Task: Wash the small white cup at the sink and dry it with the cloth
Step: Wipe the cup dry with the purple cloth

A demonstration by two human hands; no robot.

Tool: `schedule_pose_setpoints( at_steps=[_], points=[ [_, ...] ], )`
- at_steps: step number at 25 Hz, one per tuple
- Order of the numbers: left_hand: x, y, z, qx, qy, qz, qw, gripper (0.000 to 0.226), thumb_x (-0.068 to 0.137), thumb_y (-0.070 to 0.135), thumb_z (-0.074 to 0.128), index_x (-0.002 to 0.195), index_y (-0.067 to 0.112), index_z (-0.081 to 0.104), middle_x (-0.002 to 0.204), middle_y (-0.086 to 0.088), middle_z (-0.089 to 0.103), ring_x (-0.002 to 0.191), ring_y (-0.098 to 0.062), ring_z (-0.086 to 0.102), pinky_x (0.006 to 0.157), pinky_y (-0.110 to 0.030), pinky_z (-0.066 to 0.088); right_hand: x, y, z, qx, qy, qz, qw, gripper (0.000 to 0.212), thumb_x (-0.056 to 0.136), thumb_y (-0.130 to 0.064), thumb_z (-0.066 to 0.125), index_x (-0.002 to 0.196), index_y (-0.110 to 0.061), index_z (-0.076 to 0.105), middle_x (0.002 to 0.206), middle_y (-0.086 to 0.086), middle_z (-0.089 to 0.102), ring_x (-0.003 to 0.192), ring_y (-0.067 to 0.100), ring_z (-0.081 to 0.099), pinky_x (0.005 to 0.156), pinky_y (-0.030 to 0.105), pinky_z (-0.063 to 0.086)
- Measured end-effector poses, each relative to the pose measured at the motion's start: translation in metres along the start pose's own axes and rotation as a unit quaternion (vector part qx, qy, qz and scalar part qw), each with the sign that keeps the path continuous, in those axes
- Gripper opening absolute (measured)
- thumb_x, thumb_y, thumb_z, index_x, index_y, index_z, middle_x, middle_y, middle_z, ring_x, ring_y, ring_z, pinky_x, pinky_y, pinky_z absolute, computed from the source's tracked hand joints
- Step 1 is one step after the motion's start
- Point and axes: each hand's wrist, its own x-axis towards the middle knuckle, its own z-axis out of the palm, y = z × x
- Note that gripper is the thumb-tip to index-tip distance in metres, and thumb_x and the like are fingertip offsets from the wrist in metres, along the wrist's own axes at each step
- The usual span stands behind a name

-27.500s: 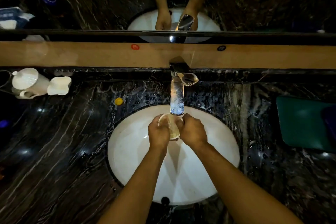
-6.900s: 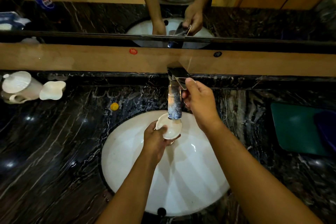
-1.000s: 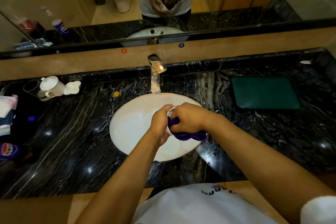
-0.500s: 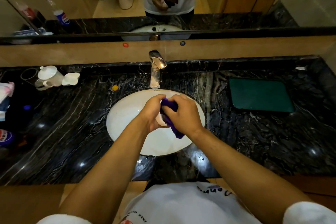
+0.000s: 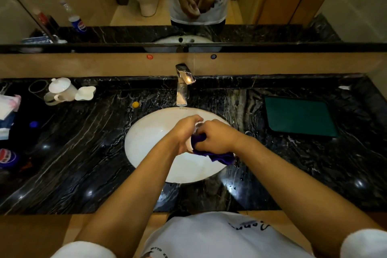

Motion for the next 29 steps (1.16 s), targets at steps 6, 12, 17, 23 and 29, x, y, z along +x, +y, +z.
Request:
schedule_pose_setpoints(
  at_steps=[6,12,17,23,29],
  points=[
    [0.000,0.007,-0.014,-0.107,-0.060,-0.038,0.992,0.039,0.088,0.046,0.056,0.103,0.013,0.070,0.090,-0.012,0.070,0.081,-0.029,0.065,0.078,-0.042,0.056,-0.012,-0.004,0.040,-0.134,0.305,0.042,0.942,0.032,0.085,-0.026,0.070,0.116,-0.017,0.066,0.105,0.009,0.060,0.088,0.029,0.061,0.062,0.037,0.045],
    [-0.006,0.005,-0.040,-0.247,-0.126,0.059,0.959,0.059,0.083,0.015,0.066,0.136,-0.007,0.052,0.130,-0.035,0.062,0.114,-0.050,0.065,0.091,-0.058,0.057,0.007,0.010,0.026,0.609,0.398,0.182,0.661,0.022,0.093,-0.026,0.068,0.113,-0.017,0.066,0.110,0.008,0.073,0.097,0.027,0.072,0.076,0.035,0.058],
    [-0.006,0.008,-0.023,-0.122,0.022,0.131,0.984,0.038,0.096,0.018,0.066,0.130,0.001,0.060,0.136,-0.031,0.060,0.113,-0.044,0.062,0.092,-0.053,0.045,0.006,0.010,0.011,0.805,0.181,0.119,0.553,0.035,0.089,-0.042,0.066,0.113,-0.018,0.076,0.110,0.010,0.077,0.089,0.025,0.075,0.071,0.036,0.059],
    [-0.016,-0.001,0.020,-0.224,0.113,0.208,0.945,0.019,0.102,0.029,0.058,0.116,0.019,0.066,0.117,-0.018,0.072,0.108,-0.036,0.070,0.094,-0.055,0.058,0.010,-0.012,0.022,0.717,0.296,0.058,0.629,0.047,0.077,-0.020,0.079,0.122,-0.020,0.064,0.111,0.012,0.074,0.097,0.027,0.073,0.084,0.042,0.061],
    [-0.017,0.000,0.015,-0.069,0.131,0.250,0.957,0.021,0.103,0.041,0.052,0.101,0.025,0.067,0.097,-0.012,0.072,0.084,-0.029,0.067,0.071,-0.043,0.055,0.006,-0.017,0.023,0.593,0.378,0.164,0.692,0.037,0.075,-0.012,0.070,0.111,-0.016,0.064,0.096,0.007,0.071,0.084,0.024,0.069,0.074,0.041,0.060]
  ],
)
